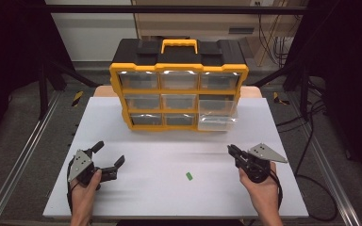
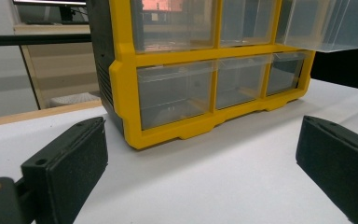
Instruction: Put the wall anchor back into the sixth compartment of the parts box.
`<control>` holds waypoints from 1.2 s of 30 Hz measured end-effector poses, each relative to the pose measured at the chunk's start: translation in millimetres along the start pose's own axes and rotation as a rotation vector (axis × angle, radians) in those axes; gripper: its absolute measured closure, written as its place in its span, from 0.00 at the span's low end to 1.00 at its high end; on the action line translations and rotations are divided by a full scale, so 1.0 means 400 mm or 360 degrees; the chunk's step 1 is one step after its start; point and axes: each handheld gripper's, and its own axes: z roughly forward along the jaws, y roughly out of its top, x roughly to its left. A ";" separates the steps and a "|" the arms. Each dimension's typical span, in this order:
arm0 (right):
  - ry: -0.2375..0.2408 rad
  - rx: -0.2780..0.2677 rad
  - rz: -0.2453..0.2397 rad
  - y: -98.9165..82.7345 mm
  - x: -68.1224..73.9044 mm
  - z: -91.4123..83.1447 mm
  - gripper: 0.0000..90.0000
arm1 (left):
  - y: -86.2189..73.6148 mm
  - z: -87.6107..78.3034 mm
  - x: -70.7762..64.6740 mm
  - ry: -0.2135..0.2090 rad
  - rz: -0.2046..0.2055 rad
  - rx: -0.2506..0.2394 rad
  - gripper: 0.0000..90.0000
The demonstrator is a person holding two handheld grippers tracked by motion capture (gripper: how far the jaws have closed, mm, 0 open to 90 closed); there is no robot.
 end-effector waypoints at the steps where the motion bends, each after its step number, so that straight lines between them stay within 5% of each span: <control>1: 0.0000 0.0000 0.0000 0.000 0.000 0.000 0.94 | 0.000 0.000 0.000 0.0000 0.0000 0.0000 0.02; 11: 0.0005 -0.0078 0.0030 0.084 -0.037 -0.031 0.94 | 0.001 0.002 -0.006 -0.0023 0.0017 0.0006 0.02; 22: -0.0002 -0.0160 -0.0051 0.218 -0.041 -0.065 0.94 | 0.001 0.005 -0.006 -0.0023 0.0026 0.0012 0.02; 29: 0.0034 -0.0134 -0.0128 0.296 -0.028 -0.058 0.94 | 0.002 0.000 -0.004 -0.0019 0.0019 0.0005 0.02; 36: 0.0081 -0.0029 -0.0189 0.356 -0.016 0.004 0.94 | 0.002 0.001 -0.005 -0.0020 0.0025 0.0008 0.02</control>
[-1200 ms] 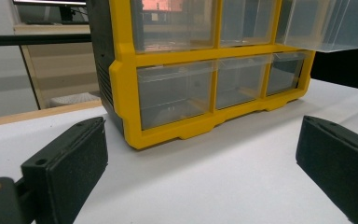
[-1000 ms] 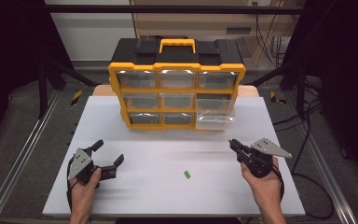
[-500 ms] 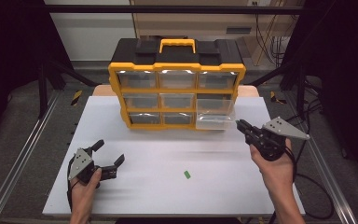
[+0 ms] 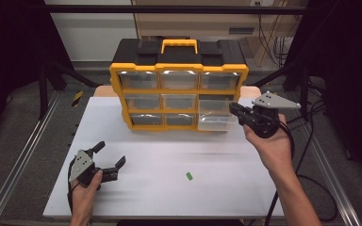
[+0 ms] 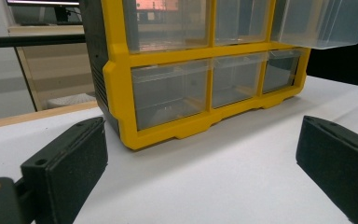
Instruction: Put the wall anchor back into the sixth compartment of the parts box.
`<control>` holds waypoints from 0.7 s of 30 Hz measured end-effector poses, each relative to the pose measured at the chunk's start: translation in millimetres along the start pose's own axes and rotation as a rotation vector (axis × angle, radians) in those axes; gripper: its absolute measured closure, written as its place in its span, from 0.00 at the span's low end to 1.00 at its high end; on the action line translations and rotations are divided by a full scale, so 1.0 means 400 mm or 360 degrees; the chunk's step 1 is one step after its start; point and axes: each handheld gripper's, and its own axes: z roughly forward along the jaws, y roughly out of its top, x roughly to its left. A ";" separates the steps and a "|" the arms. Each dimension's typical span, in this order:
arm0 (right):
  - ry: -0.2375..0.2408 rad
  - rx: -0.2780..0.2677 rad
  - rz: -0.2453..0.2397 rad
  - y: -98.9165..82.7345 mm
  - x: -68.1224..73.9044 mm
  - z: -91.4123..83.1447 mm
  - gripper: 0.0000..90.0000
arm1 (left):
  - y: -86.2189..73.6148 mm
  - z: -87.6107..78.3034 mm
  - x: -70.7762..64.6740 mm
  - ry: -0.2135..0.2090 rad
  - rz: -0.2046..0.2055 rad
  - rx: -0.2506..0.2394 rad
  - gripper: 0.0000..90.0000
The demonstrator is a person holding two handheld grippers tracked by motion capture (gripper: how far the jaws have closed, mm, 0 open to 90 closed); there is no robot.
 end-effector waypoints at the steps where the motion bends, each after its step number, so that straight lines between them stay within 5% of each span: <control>1: 0.0002 0.0011 -0.0005 0.004 -0.001 0.010 0.94 | 0.000 0.000 0.000 0.0000 -0.0002 -0.0003 0.02; 13: -0.0019 0.0145 -0.0043 0.022 -0.007 0.099 0.88 | 0.001 -0.003 0.002 0.0003 -0.0004 -0.0007 0.02; 20: -0.0055 0.0043 -0.0022 0.019 0.011 0.057 0.62 | 0.001 -0.003 0.003 0.0002 -0.0004 -0.0008 0.02; 21: -0.0072 0.0019 -0.0018 0.011 0.018 0.041 0.49 | 0.001 -0.003 0.003 0.0003 -0.0002 -0.0007 0.02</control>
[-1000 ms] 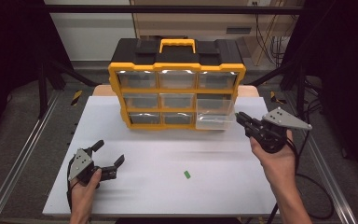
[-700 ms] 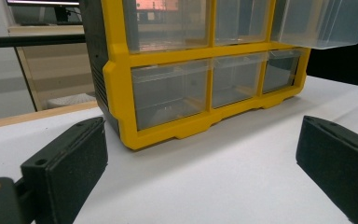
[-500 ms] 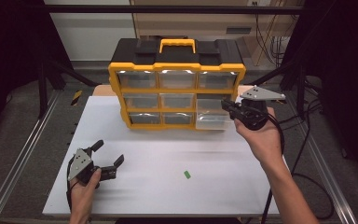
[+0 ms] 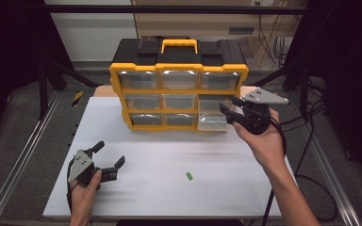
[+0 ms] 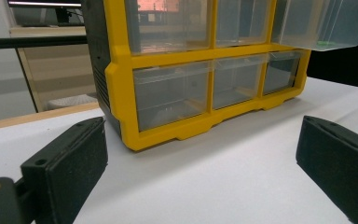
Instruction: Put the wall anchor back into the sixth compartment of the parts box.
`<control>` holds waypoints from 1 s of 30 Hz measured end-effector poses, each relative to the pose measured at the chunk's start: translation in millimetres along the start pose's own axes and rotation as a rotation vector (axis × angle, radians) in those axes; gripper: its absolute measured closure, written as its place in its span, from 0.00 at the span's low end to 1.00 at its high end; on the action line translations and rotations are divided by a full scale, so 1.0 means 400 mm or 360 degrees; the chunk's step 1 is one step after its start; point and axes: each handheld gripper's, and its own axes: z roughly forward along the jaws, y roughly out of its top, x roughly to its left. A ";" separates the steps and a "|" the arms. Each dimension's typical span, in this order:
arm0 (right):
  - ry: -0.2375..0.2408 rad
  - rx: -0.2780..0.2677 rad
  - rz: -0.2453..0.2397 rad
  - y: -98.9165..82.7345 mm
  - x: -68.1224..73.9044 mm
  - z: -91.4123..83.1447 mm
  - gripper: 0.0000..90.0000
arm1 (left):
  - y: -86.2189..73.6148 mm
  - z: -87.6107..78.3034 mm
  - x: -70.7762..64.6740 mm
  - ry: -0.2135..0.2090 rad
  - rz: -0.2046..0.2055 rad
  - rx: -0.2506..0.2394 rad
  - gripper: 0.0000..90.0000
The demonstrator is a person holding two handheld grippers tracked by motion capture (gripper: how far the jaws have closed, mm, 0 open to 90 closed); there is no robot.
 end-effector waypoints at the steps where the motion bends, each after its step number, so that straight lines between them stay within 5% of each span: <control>1: 0.0001 -0.0018 0.0003 -0.005 0.003 -0.008 0.44 | 0.000 0.000 0.000 0.0001 -0.0001 0.0000 0.02; 5: -0.0026 -0.0056 0.0000 -0.030 0.013 -0.034 0.25 | 0.000 -0.001 0.000 0.0003 0.0001 0.0001 0.02; 10: -0.0033 -0.0060 0.0027 -0.067 0.018 -0.051 0.14 | 0.000 -0.002 0.000 0.0005 0.0002 0.0002 0.02; 30: 0.0062 0.0110 0.0119 -0.248 0.048 -0.038 0.09 | 0.000 -0.002 -0.003 0.0002 0.0010 -0.0006 0.02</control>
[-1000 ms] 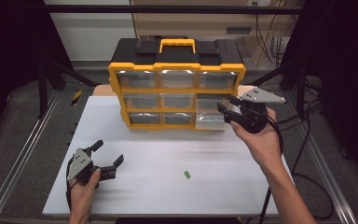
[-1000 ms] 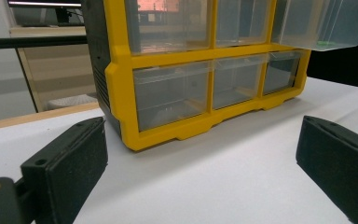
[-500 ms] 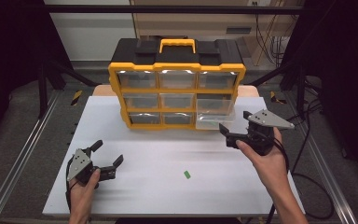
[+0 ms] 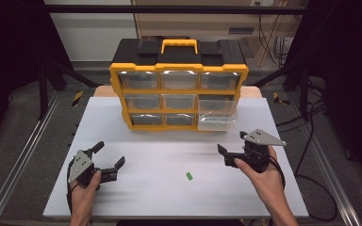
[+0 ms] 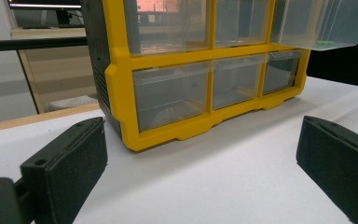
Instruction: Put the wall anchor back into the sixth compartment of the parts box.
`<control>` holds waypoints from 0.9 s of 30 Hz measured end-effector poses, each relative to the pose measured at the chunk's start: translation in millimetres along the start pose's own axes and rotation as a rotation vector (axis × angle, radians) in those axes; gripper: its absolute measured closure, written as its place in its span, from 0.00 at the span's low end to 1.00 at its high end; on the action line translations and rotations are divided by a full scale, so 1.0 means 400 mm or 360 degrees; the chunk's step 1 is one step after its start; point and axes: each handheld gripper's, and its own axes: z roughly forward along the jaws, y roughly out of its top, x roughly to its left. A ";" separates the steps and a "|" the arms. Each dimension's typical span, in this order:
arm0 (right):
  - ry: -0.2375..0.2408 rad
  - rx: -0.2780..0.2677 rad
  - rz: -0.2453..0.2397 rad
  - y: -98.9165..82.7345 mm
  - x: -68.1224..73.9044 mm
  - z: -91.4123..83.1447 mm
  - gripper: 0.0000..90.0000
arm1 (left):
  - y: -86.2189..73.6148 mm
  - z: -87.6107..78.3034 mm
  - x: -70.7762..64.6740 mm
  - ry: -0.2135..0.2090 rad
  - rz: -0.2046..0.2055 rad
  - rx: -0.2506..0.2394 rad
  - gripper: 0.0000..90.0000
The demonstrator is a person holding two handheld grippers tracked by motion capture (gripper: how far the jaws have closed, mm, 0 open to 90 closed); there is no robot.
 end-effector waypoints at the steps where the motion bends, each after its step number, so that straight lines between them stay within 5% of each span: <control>1: 0.0004 0.0011 0.0006 -0.008 0.004 0.004 0.10 | 0.000 0.000 0.000 0.0001 -0.0001 -0.0001 0.02; 11: 0.0093 0.0152 0.0018 -0.098 0.055 0.053 0.10 | 0.001 0.000 0.000 -0.0004 0.0008 -0.0005 0.02; 27: 0.0192 0.0311 -0.0062 -0.130 0.129 0.115 0.10 | 0.001 0.000 0.000 -0.0005 0.0010 -0.0007 0.02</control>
